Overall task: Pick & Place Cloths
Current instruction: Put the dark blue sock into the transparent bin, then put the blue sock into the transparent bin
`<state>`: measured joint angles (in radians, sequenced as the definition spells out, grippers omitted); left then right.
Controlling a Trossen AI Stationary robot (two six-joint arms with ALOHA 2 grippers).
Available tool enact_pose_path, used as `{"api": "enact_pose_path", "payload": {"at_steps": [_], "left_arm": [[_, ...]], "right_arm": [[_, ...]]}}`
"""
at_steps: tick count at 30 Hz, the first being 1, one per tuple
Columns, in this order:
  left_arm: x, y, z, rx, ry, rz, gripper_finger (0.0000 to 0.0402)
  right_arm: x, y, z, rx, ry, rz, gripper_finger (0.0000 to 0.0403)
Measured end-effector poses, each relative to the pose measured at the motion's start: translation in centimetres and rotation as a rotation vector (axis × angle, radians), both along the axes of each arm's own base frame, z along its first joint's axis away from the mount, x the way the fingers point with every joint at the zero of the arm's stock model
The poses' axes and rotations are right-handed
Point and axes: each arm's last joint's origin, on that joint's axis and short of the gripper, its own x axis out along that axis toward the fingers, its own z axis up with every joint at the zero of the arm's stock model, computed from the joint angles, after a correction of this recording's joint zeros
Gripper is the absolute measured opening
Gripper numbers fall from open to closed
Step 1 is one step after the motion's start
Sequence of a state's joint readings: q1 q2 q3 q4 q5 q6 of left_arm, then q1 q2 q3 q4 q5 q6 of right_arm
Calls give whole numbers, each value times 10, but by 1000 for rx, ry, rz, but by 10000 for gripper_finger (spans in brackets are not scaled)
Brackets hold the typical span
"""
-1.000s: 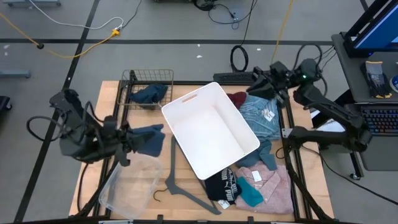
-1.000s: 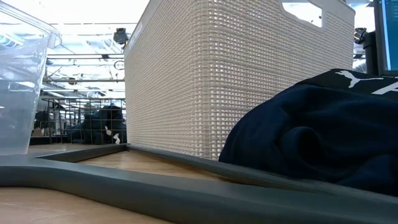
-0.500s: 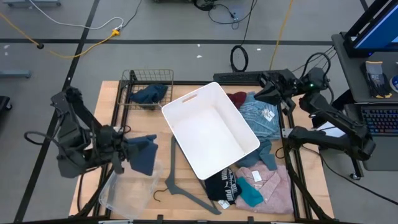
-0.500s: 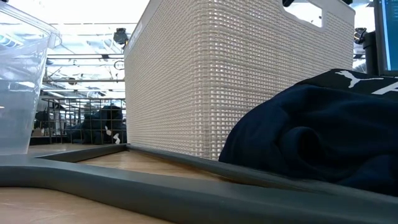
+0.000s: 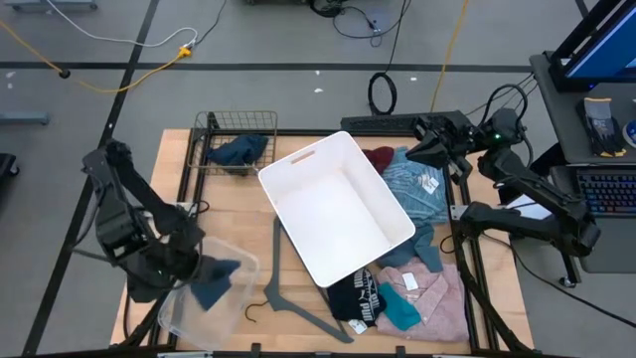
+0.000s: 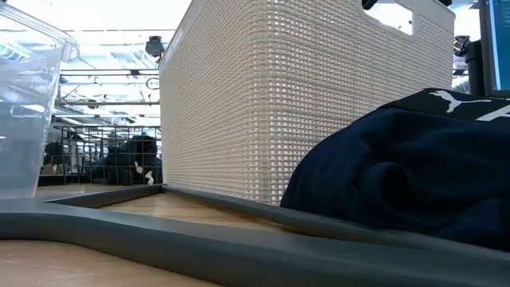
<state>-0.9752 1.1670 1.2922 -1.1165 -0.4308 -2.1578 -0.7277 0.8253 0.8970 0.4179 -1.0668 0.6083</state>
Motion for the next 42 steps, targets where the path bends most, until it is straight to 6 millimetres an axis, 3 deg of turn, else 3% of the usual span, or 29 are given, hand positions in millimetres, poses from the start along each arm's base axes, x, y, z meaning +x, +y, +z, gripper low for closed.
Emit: {"api": "enact_pose_path", "payload": {"at_steps": [7, 25, 32, 42], "left_arm": [[0, -1, -6, -17, 97, 26, 0], [34, -31, -50, 17, 401, 37, 5], [41, -39, -64, 68, 441, 47, 42], [43, -38, -66, 88, 455, 52, 139]], "right_arm": [[0, 0, 0, -1, -1, 0, 20], [0, -1, 0, 5, -15, -43, 20], [0, -1, 0, 5, -14, -43, 20], [2, -2, -1, 33, 1, -37, 20]]}}
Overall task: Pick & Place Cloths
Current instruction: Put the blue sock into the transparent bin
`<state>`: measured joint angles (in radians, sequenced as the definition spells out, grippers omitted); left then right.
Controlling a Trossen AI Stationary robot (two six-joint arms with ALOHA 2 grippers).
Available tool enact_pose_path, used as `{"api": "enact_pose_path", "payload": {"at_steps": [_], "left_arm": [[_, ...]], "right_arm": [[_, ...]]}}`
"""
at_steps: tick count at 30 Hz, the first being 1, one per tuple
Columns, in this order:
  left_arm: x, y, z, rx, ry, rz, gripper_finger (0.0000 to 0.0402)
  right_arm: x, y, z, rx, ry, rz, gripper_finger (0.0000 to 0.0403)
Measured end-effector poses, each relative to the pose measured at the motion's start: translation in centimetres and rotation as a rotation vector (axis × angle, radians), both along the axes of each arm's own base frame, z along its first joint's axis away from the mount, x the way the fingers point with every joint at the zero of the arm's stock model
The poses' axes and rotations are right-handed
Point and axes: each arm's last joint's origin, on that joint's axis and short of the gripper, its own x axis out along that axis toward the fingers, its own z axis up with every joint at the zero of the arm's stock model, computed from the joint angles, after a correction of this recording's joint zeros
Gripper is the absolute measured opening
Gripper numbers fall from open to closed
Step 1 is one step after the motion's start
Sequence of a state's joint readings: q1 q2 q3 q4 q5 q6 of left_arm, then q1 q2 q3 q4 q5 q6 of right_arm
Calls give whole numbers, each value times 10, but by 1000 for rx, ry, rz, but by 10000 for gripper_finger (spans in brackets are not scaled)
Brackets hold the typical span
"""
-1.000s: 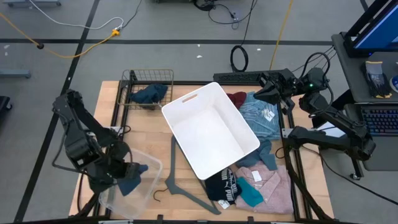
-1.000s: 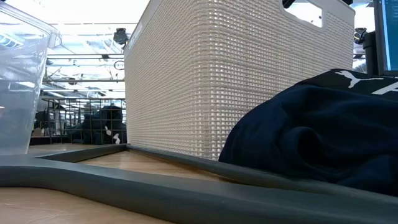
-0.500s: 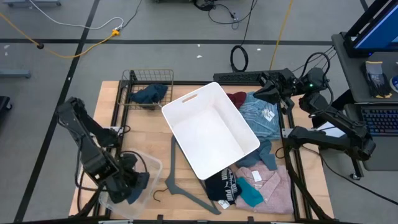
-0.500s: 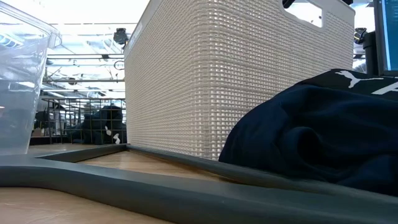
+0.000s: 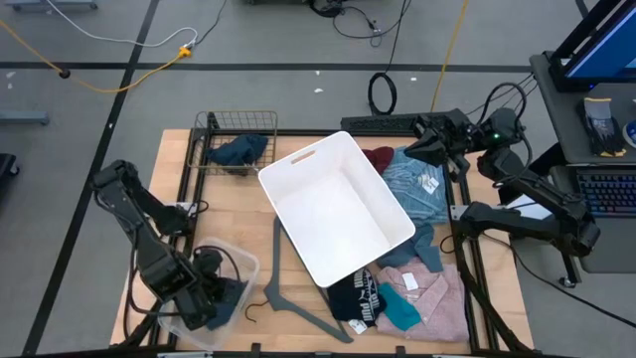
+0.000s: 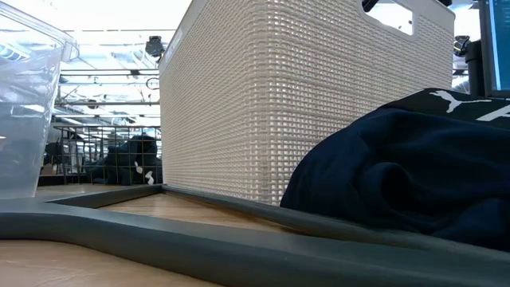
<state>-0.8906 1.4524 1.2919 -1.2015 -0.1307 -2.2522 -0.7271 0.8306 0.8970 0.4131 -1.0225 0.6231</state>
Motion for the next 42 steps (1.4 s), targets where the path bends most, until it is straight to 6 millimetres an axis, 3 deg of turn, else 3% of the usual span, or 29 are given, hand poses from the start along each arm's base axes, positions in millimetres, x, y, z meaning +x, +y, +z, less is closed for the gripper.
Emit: {"api": "enact_pose_path", "payload": {"at_steps": [7, 18, 26, 31, 42], "left_arm": [[-5, 8, 14, -22, -89, 19, 172], [-10, 29, 38, 136, -392, 6, 117], [-9, 38, 54, 334, -645, -32, 54], [-3, 37, 65, 559, -800, -105, 6], [7, 34, 83, 868, -891, -248, 6]], "right_arm": [[4, -3, -3, 41, 26, 10, 20], [0, 4, -3, -67, 49, 179, 20], [-21, 24, 6, -97, 76, 331, 20], [-37, 42, 13, -100, 82, 395, 20], [-76, 79, 25, -95, 9, 423, 20]]}}
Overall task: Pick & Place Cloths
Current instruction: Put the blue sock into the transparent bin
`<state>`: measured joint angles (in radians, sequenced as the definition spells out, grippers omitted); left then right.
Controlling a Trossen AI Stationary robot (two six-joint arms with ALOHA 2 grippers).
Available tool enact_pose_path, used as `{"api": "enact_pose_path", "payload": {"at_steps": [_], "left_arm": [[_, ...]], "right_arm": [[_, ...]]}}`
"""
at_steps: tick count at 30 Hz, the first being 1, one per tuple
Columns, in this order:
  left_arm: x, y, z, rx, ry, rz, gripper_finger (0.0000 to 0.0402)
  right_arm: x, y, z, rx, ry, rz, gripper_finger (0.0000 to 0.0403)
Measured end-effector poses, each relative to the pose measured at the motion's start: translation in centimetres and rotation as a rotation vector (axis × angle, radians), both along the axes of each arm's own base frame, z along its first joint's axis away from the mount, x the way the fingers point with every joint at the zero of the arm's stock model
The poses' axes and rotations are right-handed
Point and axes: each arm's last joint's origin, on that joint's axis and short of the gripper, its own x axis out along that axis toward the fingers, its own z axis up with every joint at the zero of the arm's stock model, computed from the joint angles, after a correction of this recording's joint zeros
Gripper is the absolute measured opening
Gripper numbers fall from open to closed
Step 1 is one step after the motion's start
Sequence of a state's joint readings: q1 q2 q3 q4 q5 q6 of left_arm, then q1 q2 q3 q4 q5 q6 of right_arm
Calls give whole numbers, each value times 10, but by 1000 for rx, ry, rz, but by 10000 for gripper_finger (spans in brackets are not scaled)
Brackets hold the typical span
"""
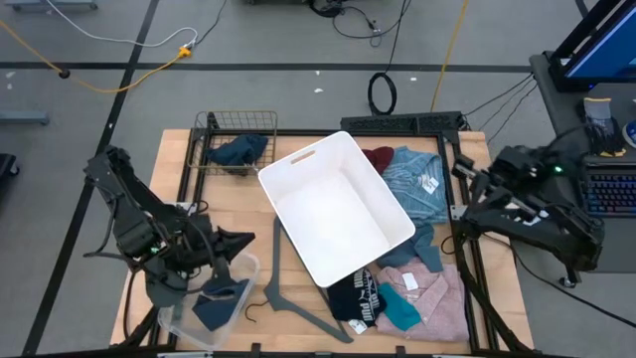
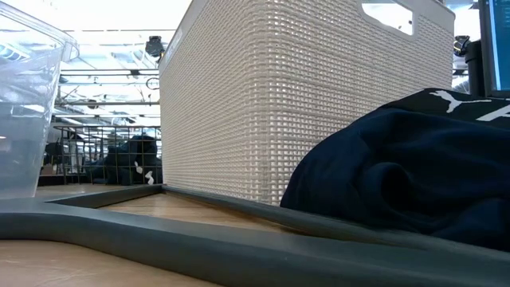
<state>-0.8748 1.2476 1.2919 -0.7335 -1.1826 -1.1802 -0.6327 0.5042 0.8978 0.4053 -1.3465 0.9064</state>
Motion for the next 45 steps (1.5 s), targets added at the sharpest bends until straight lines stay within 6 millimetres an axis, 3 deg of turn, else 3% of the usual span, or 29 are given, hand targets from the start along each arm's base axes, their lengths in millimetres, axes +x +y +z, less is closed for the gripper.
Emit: {"api": "enact_pose_path", "payload": {"at_steps": [7, 15, 30, 45], "left_arm": [[4, 9, 6, 99, 18, 12, 4], [10, 22, 9, 117, 69, -22, 5], [20, 27, 13, 49, 70, -80, 3], [20, 27, 13, 51, 69, -82, 9]], "right_arm": [[-17, 12, 2, 23, -29, -17, 20], [-22, 15, 1, 48, -32, -42, 20], [-13, -1, -18, 75, 128, -195, 1], [-15, -11, -21, 136, 180, -347, 0]]}}
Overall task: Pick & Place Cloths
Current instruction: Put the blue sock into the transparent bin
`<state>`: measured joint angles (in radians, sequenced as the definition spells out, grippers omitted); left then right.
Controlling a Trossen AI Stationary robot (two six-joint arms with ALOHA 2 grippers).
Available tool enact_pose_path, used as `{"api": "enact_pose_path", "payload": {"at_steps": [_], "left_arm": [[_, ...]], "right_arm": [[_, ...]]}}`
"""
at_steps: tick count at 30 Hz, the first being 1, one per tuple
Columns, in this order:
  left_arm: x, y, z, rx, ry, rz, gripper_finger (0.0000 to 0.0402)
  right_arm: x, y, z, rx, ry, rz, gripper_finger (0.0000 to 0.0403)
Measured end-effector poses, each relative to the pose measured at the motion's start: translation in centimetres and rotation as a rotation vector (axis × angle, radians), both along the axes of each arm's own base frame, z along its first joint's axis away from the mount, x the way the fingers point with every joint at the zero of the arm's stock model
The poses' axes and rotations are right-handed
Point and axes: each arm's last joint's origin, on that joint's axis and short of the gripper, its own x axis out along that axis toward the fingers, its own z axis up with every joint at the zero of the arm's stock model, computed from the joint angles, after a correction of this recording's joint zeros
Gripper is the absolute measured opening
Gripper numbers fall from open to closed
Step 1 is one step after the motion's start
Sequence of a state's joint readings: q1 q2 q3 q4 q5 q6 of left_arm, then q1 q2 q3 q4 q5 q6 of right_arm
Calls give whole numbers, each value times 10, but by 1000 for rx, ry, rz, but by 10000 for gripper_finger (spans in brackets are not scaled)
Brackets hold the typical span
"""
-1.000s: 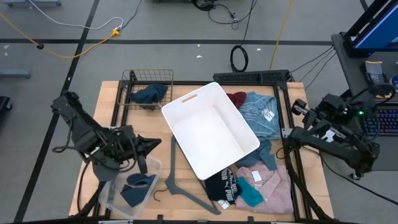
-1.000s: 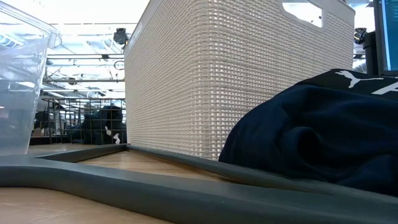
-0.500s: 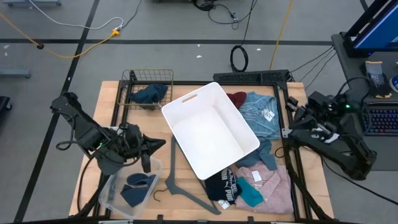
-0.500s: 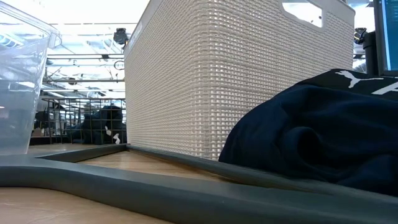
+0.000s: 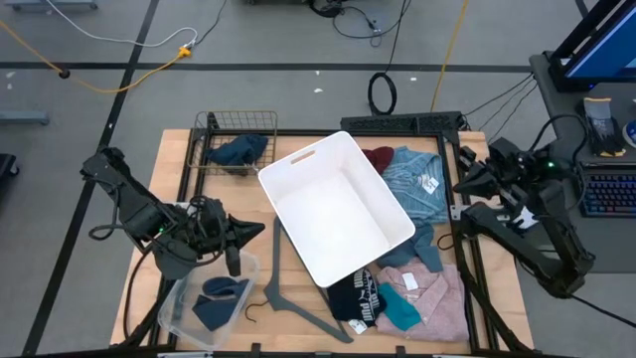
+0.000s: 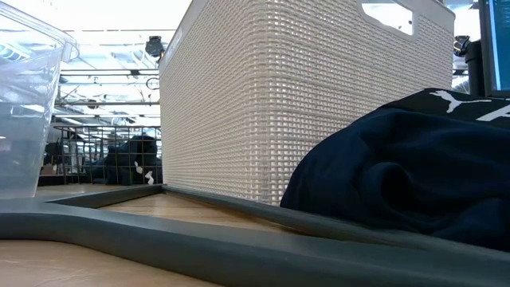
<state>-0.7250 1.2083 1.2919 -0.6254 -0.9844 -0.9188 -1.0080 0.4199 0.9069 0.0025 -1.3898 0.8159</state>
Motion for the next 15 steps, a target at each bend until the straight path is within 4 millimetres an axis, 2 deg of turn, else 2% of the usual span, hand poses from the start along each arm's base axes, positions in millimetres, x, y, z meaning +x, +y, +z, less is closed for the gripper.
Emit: {"api": "enact_pose_path", "payload": {"at_steps": [3, 11, 15], "left_arm": [[0, 0, 0, -4, -1, 1, 2], [0, 0, 0, -24, -6, 0, 7], [1, 1, 0, -43, -12, 12, 5]], "right_arm": [[2, -3, 3, 29, 15, 7, 0], [6, 1, 35, 18, -4, 100, 0], [9, 3, 41, 27, 0, 170, 0]]}}
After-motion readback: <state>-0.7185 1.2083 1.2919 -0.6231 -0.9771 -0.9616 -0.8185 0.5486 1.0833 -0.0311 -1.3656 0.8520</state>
